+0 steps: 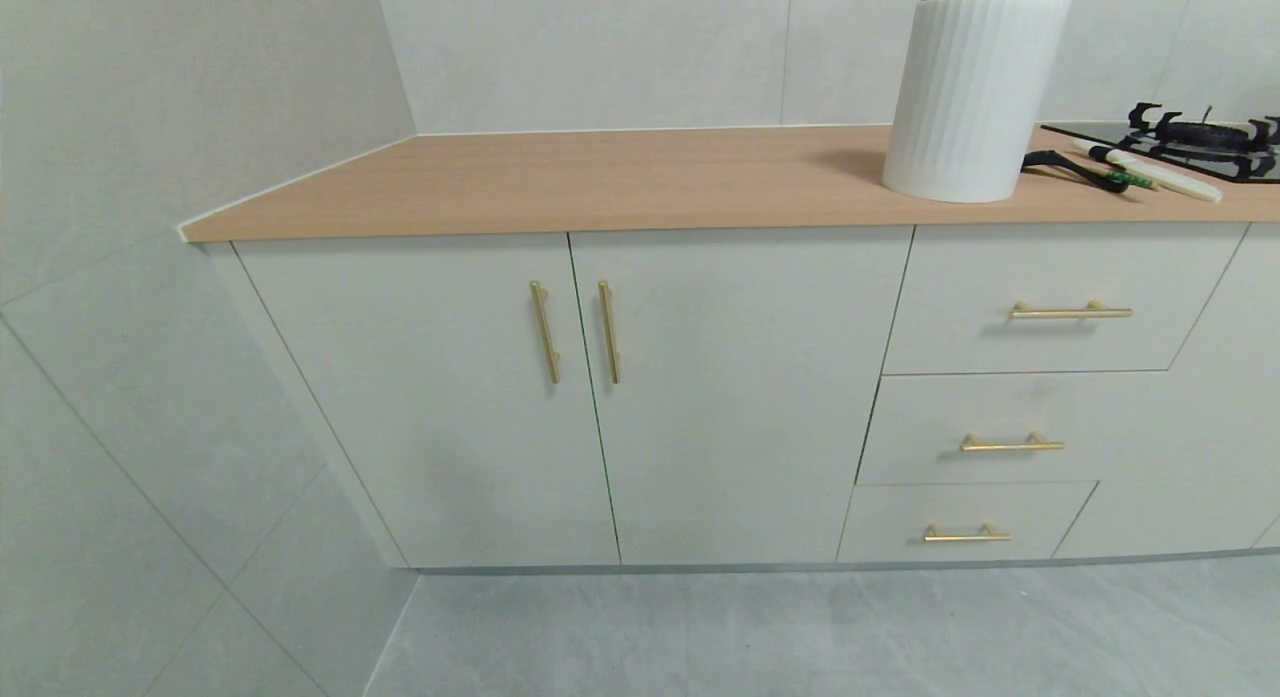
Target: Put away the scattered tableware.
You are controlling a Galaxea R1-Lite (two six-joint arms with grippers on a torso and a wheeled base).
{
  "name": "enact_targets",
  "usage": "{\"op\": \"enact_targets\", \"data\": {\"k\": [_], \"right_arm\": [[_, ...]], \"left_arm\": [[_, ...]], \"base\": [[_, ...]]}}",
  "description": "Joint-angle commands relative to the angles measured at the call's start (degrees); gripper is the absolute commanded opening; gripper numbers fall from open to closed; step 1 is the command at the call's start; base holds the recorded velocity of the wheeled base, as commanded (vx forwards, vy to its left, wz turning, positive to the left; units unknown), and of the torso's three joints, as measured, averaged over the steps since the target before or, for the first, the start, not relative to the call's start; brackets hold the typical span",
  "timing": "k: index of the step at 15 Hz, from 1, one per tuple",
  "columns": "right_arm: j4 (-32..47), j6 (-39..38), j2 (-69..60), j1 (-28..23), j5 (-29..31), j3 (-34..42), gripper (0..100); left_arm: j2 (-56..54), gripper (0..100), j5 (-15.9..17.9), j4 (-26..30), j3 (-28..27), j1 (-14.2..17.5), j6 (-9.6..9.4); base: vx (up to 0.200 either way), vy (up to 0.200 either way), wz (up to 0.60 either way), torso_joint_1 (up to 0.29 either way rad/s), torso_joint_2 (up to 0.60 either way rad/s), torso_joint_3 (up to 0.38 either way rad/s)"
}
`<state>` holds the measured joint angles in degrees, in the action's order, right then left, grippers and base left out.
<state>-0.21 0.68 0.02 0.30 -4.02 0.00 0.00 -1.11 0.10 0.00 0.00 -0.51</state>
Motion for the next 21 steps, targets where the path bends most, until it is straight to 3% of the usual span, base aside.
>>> {"op": "enact_targets", "data": {"k": [1,5,21], "right_arm": [[0.0,0.0,0.0,0.0,0.0,0.0,100],[0.0,-0.1,0.0,0.0,0.0,0.0,100],[0.0,-0.2,0.0,0.0,0.0,0.0,100]], "left_arm": [[0.0,100,0.0,0.1,0.0,0.0,0.16],[0.0,100,0.0,0.0,0.0,0.0,0.25],[0.0,100,0.0,0.0,0.0,0.0,0.34]], "base": [[0.0,0.0,0.0,0.0,0.0,0.0],[0.0,0.0,0.0,0.0,0.0,0.0],[0.0,-0.2,0.0,0.004,0.0,0.003]]}}
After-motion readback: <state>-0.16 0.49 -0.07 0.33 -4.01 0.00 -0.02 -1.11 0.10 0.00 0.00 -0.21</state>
